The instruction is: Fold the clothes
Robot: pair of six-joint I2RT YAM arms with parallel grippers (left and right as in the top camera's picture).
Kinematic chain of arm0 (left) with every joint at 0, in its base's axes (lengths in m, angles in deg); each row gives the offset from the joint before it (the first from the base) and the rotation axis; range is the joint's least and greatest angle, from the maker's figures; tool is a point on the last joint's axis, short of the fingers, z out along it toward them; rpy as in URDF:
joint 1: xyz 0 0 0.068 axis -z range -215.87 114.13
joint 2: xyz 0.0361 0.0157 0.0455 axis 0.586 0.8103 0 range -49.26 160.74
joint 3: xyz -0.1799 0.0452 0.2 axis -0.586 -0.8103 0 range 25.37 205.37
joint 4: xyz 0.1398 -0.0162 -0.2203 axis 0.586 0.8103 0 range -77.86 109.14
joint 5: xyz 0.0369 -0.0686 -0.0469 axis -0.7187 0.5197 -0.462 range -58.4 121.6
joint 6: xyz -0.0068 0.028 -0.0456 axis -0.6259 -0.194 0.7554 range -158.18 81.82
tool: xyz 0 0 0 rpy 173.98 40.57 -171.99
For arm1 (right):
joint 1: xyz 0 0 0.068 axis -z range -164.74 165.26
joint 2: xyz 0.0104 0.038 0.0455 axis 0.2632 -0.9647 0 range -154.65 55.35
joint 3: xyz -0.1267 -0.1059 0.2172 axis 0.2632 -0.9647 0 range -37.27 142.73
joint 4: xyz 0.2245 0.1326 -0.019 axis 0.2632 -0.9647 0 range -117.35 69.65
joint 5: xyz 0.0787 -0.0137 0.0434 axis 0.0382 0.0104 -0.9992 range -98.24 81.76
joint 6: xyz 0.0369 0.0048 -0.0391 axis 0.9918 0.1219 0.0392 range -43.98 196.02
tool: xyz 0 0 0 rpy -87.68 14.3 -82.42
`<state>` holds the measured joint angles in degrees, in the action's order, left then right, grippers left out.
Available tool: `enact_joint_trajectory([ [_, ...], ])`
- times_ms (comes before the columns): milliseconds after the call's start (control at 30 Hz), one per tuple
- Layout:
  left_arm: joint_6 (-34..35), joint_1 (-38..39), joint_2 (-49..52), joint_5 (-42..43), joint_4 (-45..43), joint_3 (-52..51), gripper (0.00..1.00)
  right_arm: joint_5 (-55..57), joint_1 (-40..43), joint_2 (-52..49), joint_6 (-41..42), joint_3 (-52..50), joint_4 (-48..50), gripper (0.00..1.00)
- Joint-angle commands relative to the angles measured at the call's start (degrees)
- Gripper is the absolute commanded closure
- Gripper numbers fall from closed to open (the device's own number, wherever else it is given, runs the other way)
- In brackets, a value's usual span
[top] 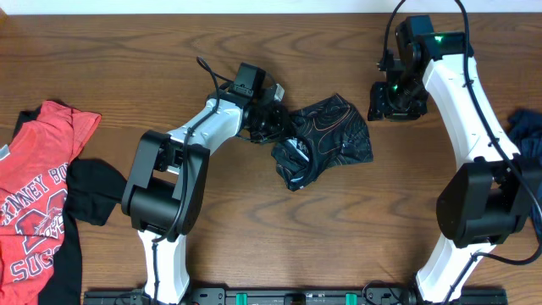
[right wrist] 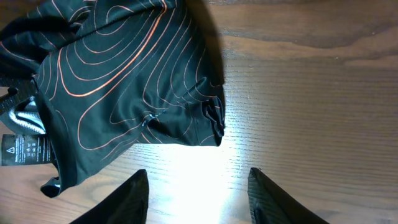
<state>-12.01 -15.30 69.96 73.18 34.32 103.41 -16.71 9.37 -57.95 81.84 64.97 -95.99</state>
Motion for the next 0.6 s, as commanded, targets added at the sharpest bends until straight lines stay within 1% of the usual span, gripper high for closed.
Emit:
enact_joint_trajectory([
  [0, 0.3, 0.2, -5.7, -0.6, 0.8, 0.7, 0.94, 0.3, 0.2, 0.5, -0.6, 0.1, 0.1, 0.49],
  [33, 0.3, 0.3, -6.6, -0.9, 1.1, 0.7, 0.94, 0.3, 0.2, 0.5, -0.6, 0.1, 0.2, 0.48],
  [67, 0.3, 0.3, -8.0, -1.4, 1.6, 0.7, 0.91, 0.3, 0.2, 0.5, -0.6, 0.1, 0.3, 0.48],
  [133, 0.3, 0.3, -9.7, -2.6, 2.8, 0.7, 0.75, 0.1, 0.2, 0.5, -0.6, 0.1, 0.6, 0.49],
  [167, 0.3, 0.3, -10.1, -2.6, 3.4, 0.7, 0.71, 0.1, 0.2, 0.5, -0.6, 0.1, 0.7, 0.48],
  [300, 0.0, 0.3, -10.4, -2.7, 4.8, 0.7, 0.72, 0.1, 0.2, 0.5, -0.6, 0.1, 0.4, 0.49],
  [367, 0.1, 0.3, -10.3, -3.9, 4.6, 0.7, 0.88, 0.1, 0.2, 0.5, -0.6, 0.1, 0.2, 0.5],
  [400, 0.1, 0.3, -10.3, -4.5, 4.7, 0.7, 0.9, 0.1, 0.2, 0.5, -0.6, 0.1, 0.1, 0.5],
  [433, -0.1, 0.3, -10.2, -4.7, 5.0, 0.7, 0.89, 0.1, 0.2, 0.5, -0.6, 0.1, 0.0, 0.5],
  [467, -0.6, 0.3, -10.2, -5.0, 6.0, 0.7, 0.63, 0.1, 0.2, 0.5, -0.6, 0.1, 0.0, 0.5],
  [500, -0.9, 0.3, -10.2, -6.3, 7.8, 0.7, 0.52, 0.0, 0.2, 0.5, -0.6, 0.1, 0.0, 0.5],
  [533, -1.5, 0.3, -10.1, -7.7, 9.6, 0.7, 0.37, 0.0, 0.2, 0.5, -0.6, 0.1, -0.2, 0.49],
  [567, -2.4, 0.3, -9.9, -9.5, 11.3, 0.6, 0.31, -0.2, 0.2, 0.5, -0.8, 0.1, -0.3, 0.49],
])
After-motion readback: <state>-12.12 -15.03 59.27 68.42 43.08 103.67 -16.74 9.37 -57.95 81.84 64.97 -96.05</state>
